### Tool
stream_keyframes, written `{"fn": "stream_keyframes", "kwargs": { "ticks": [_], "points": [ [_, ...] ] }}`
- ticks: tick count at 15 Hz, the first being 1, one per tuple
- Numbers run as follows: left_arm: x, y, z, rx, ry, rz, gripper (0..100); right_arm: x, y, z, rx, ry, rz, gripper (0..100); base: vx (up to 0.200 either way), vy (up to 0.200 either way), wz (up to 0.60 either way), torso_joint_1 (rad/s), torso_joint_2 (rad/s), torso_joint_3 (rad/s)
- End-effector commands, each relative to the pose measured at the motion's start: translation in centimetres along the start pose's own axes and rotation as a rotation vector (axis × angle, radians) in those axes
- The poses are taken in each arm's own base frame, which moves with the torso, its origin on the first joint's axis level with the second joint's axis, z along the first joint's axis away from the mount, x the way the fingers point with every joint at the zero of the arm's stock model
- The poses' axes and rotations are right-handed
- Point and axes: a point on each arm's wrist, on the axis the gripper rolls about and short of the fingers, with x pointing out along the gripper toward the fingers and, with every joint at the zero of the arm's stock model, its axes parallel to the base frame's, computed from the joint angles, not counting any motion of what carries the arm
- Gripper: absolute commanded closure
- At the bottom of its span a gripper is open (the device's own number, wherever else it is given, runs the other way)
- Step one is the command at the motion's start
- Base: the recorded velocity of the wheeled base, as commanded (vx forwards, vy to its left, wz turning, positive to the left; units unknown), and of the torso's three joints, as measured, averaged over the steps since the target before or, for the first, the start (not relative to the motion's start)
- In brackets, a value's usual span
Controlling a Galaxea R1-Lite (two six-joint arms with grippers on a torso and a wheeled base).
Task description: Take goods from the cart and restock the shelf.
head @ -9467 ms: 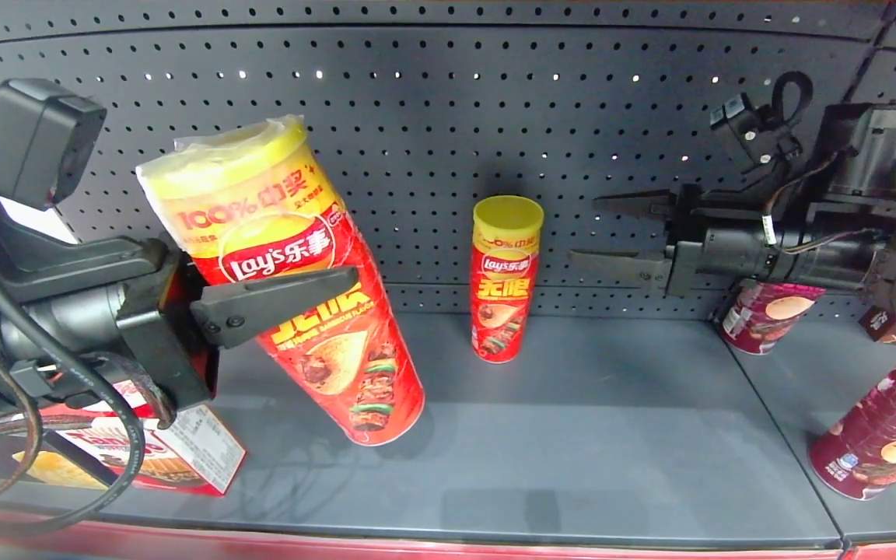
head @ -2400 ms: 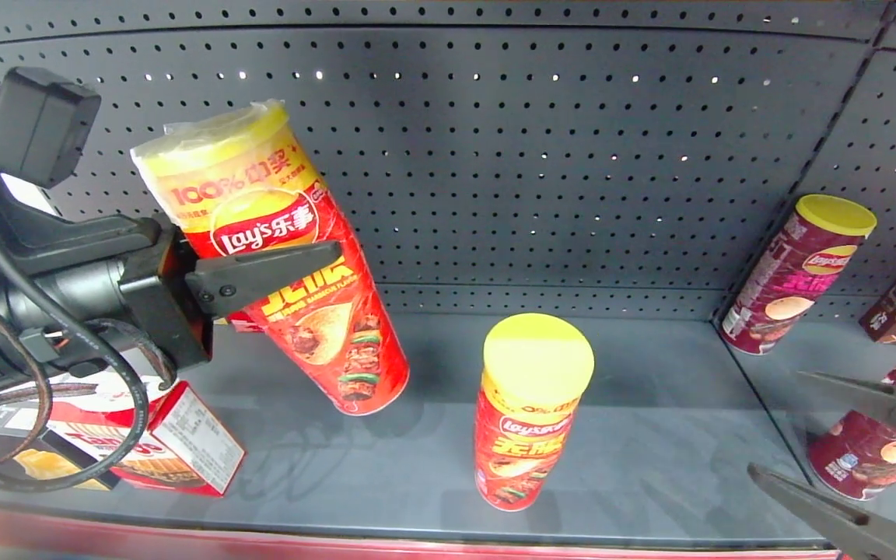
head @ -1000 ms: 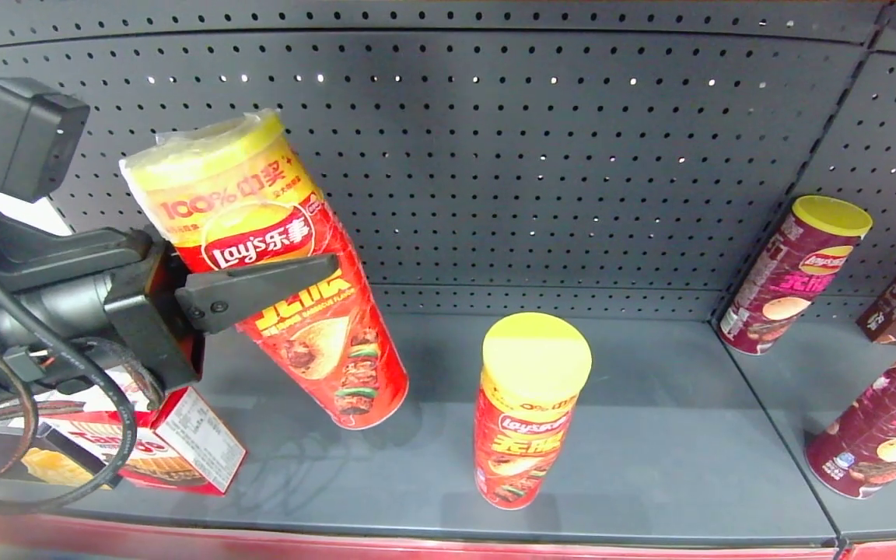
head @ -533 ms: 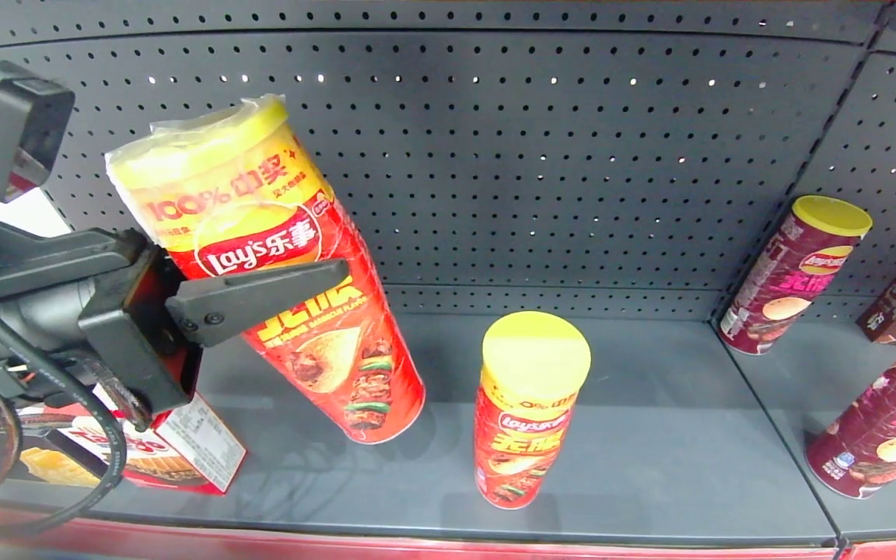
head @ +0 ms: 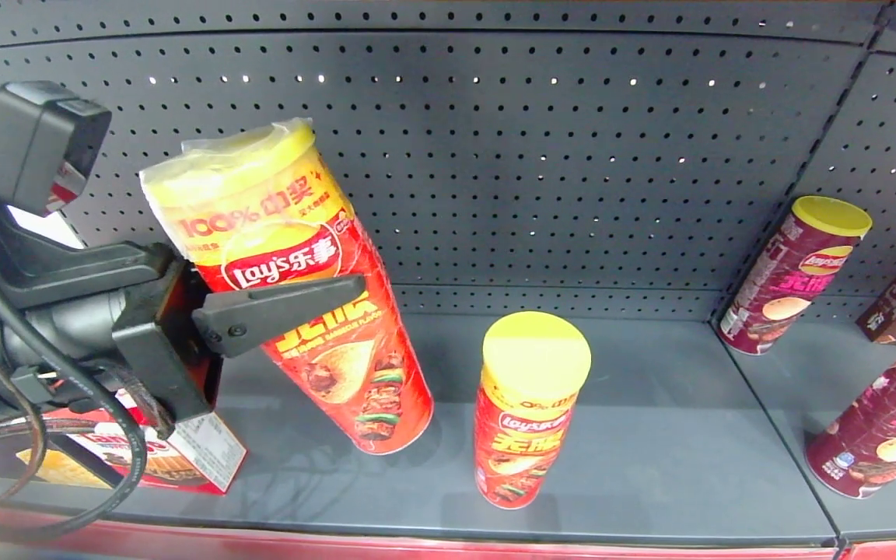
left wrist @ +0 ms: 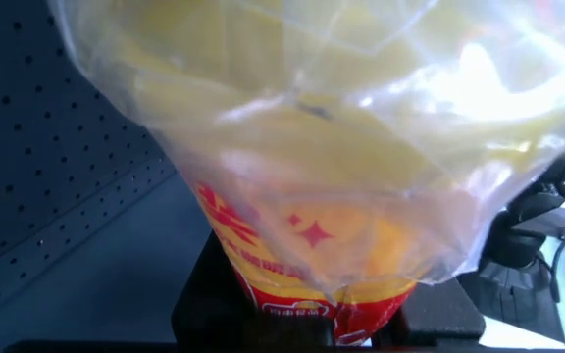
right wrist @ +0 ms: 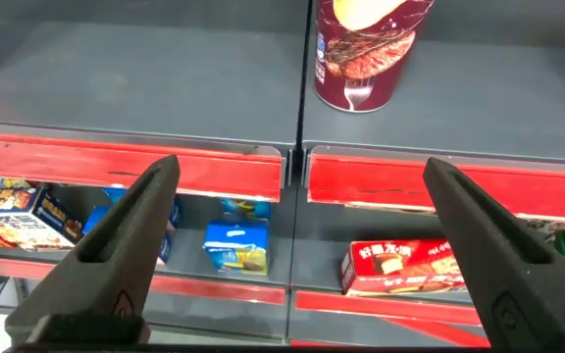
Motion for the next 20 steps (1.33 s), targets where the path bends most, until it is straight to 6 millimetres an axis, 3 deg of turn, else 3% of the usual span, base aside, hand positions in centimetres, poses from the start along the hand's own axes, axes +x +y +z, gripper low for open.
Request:
{"fn": "stream_keyframes", "kwargs": {
  "ticks": [1, 4, 8, 9, 10, 13, 16, 20],
  "points": [
    [0.4, 1.5, -1.0, 0.004, 0.031, 0.034, 100, 0.0, 0.0, 0.0, -0.001, 0.005, 0.002, 0, 0.000, 0.000, 0.00, 0.000, 0.00, 0.000],
    [0.6, 3.0, -0.4, 0.060, 0.022, 0.072, 100, 0.0, 0.0, 0.0, -0.001, 0.005, 0.000, 0, 0.000, 0.000, 0.00, 0.000, 0.00, 0.000],
    [3.8, 6.0, 1.2, 0.158, -0.005, 0.040, 100, 0.0, 0.0, 0.0, -0.001, 0.005, 0.000, 0, 0.000, 0.000, 0.00, 0.000, 0.00, 0.000],
    [3.8, 6.0, 1.2, 0.158, -0.005, 0.040, 100, 0.0, 0.0, 0.0, -0.001, 0.005, 0.000, 0, 0.000, 0.000, 0.00, 0.000, 0.00, 0.000],
    [5.6, 7.3, 2.1, 0.186, -0.031, 0.016, 100, 0.0, 0.0, 0.0, -0.001, 0.005, 0.002, 0, 0.000, 0.000, 0.00, 0.000, 0.00, 0.000],
    [7.2, 8.5, 1.4, 0.184, -0.023, 0.002, 100, 0.0, 0.0, 0.0, -0.001, 0.005, 0.000, 0, 0.000, 0.000, 0.00, 0.000, 0.00, 0.000],
    [9.2, 9.5, -0.5, 0.201, 0.010, -0.024, 100, 0.0, 0.0, 0.0, -0.001, 0.005, 0.000, 0, 0.000, 0.000, 0.00, 0.000, 0.00, 0.000],
    [10.9, 10.5, -0.8, 0.146, 0.076, -0.035, 100, 0.0, 0.0, 0.0, -0.001, 0.005, 0.000, 0, 0.000, 0.000, 0.00, 0.000, 0.00, 0.000]
  ]
}}
